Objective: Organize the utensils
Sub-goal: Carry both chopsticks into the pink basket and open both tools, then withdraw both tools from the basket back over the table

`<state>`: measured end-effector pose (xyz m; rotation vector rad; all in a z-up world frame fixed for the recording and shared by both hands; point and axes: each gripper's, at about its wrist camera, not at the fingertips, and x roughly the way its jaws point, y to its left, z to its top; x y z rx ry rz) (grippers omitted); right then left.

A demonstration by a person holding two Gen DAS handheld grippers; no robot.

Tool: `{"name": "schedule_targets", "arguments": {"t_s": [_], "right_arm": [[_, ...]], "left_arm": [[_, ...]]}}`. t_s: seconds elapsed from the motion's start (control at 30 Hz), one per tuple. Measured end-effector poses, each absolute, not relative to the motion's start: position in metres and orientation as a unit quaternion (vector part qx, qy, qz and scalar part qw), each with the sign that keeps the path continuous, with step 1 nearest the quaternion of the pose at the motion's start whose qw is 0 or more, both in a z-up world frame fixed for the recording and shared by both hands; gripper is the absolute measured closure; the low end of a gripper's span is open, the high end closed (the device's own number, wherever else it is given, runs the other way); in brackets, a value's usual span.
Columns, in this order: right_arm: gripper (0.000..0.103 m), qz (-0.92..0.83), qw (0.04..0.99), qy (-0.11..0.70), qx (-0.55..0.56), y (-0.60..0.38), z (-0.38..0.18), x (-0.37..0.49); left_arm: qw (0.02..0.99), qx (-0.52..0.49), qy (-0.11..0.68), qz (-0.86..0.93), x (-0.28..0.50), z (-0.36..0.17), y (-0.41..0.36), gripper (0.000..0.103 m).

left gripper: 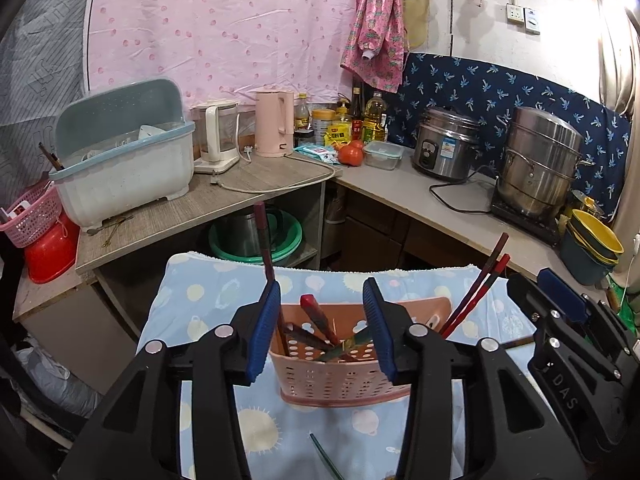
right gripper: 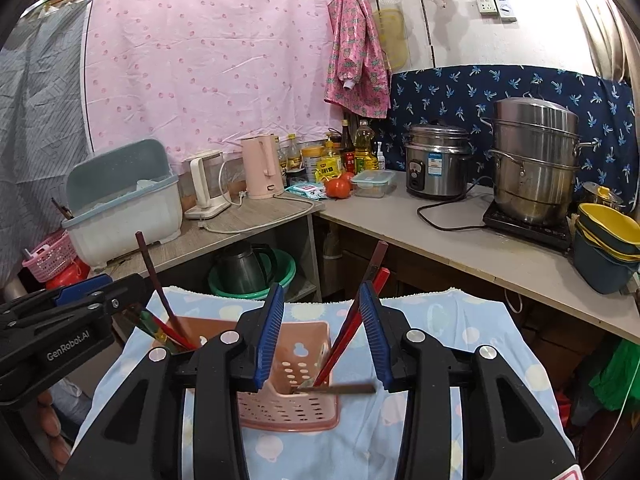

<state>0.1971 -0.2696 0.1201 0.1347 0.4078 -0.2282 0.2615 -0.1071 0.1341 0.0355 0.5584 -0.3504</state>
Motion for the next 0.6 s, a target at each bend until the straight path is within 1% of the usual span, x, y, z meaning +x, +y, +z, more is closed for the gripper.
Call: {"name": "schedule_targets", "arguments": {"t_s": [0.3, 0.6], "right_arm": [[0.063, -0.103, 0.974, 0.193, 0.064, -0.257, 0.130, 0.168], [0.063, -0.092, 0.971, 0.209, 0.073, -0.244, 0.116, 0.136]], "left_arm": [[0.947, 0.019, 0.273, -0.169, 0.243, 0.137, -0.098, 0.061], [0.944, 0.019, 0.282, -0.171, 0.214, 0.127, -0.091, 0.061]]}}
